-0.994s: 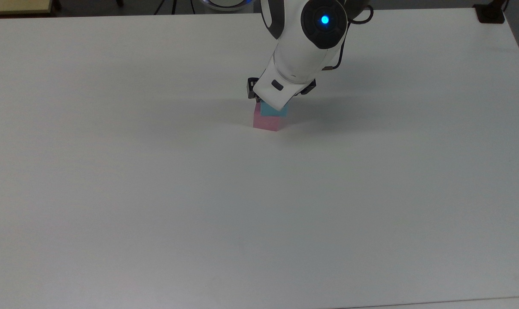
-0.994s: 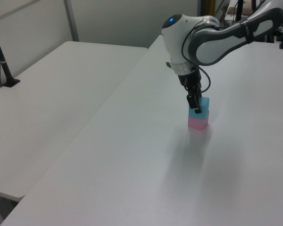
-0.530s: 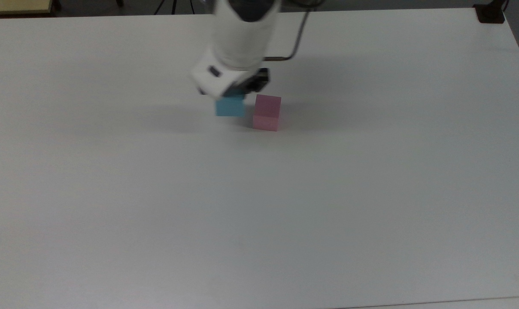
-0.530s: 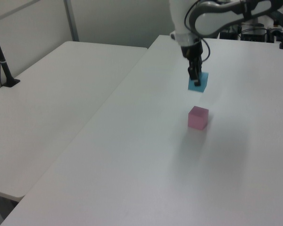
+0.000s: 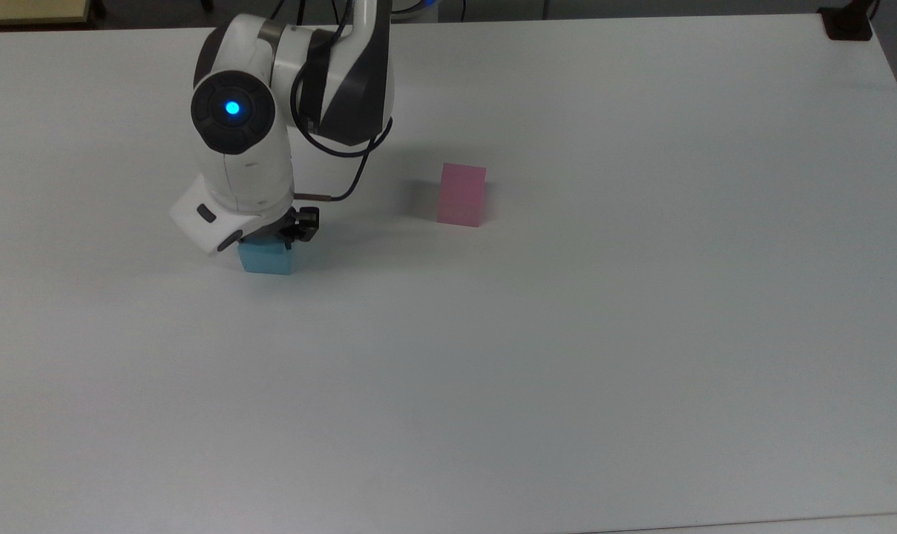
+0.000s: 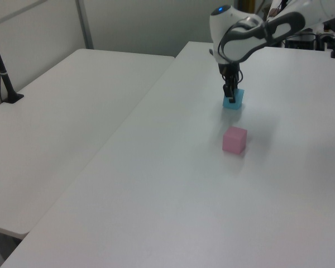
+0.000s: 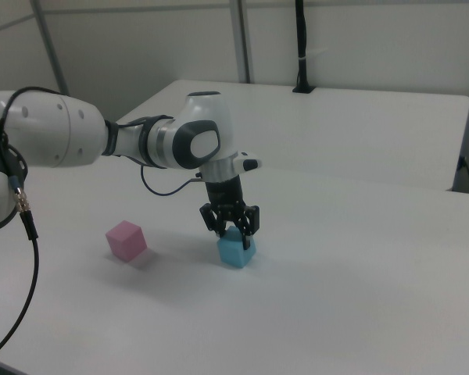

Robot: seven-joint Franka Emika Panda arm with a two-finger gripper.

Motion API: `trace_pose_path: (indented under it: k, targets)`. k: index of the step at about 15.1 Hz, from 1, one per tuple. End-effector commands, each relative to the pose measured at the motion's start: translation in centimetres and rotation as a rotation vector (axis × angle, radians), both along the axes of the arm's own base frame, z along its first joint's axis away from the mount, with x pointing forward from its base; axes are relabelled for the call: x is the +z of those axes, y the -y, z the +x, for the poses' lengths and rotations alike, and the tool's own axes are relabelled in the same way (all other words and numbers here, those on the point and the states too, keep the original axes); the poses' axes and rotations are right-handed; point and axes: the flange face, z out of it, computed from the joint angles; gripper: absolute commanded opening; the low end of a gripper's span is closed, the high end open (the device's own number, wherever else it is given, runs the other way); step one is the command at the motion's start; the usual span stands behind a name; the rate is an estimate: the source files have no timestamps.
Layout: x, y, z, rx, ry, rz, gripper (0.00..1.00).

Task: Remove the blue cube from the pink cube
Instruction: 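Lift the light-blue cube off the pink cube and move it aside, then open the gripper to release the light-blue cube on the table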

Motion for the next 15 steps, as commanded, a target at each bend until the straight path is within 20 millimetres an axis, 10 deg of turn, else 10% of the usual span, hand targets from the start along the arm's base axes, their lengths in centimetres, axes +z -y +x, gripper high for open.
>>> trace_pose_path:
  k: [1,5,10,15]
  targets:
    - [-0.4,-1.1,0.2,0.003,-0.002,0.003,1.00]
    - [7.4,-1.6,-1.1,-0.098,0.085,0.016,1.00]
    - [19.9,-3.8,-8.0,-0.190,0.071,0.040,1.00]
    - [26.2,-5.0,-12.8,-0.195,0.051,0.068,1.00]
